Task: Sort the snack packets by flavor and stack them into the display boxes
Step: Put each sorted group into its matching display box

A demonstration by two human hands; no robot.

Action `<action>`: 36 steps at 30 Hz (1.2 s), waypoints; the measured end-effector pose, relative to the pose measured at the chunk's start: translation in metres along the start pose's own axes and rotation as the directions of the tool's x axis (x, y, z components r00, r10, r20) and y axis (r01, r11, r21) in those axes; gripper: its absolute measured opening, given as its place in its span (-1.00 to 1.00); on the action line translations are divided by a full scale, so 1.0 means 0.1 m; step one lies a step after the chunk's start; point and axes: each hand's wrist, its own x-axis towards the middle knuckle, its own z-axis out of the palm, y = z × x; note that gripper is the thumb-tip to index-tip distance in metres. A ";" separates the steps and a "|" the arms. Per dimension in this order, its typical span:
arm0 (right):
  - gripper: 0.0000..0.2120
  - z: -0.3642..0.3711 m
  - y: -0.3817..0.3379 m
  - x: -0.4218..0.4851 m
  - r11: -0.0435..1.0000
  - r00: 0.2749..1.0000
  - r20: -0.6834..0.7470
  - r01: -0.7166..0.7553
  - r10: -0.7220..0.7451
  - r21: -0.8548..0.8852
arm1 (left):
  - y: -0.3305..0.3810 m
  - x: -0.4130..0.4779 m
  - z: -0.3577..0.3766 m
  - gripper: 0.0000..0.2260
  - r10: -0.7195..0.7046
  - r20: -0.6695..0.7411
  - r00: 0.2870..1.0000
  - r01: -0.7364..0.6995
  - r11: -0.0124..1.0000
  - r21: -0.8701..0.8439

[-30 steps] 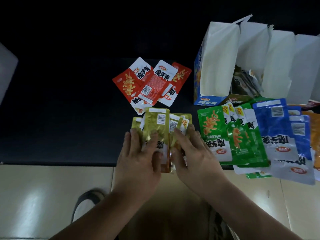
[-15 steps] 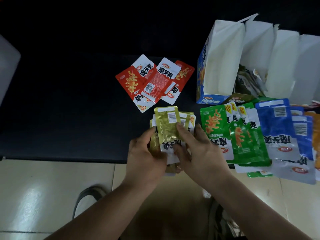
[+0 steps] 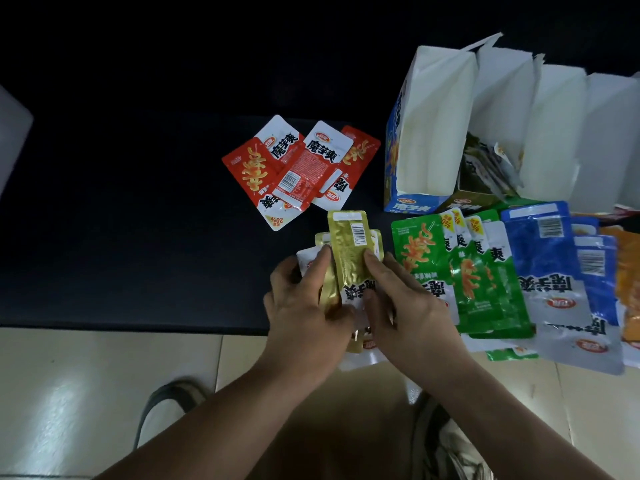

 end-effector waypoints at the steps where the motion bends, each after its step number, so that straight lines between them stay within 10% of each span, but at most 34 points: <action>1: -0.46 0.00 0.00 0.00 1.000 1.000 0.004 -0.004 0.004 0.001 | 0.01 -0.01 0.01 -0.26 -0.012 -0.024 1.000 0.011 0.999 -0.042; 12: -0.49 0.00 -0.01 0.00 0.996 0.997 -0.030 -0.066 0.068 0.053 | 0.02 0.10 0.17 -0.51 -0.377 -0.117 0.919 0.155 0.616 -0.773; 17: -0.48 0.02 0.04 0.00 0.997 0.999 -0.020 -0.046 0.047 0.062 | 0.04 0.03 0.17 -0.61 -0.163 -0.145 0.976 0.072 0.869 -0.490; 23: -0.45 -0.02 0.05 -0.01 0.996 0.999 0.007 -0.048 0.048 0.080 | 0.06 0.03 0.17 -0.28 0.099 0.012 0.995 -0.099 0.983 0.152; 36: -0.47 -0.01 0.04 -0.03 0.993 0.998 -0.041 -0.040 0.045 0.112 | 0.10 0.13 0.09 -0.26 0.000 0.110 0.994 0.033 0.955 -0.296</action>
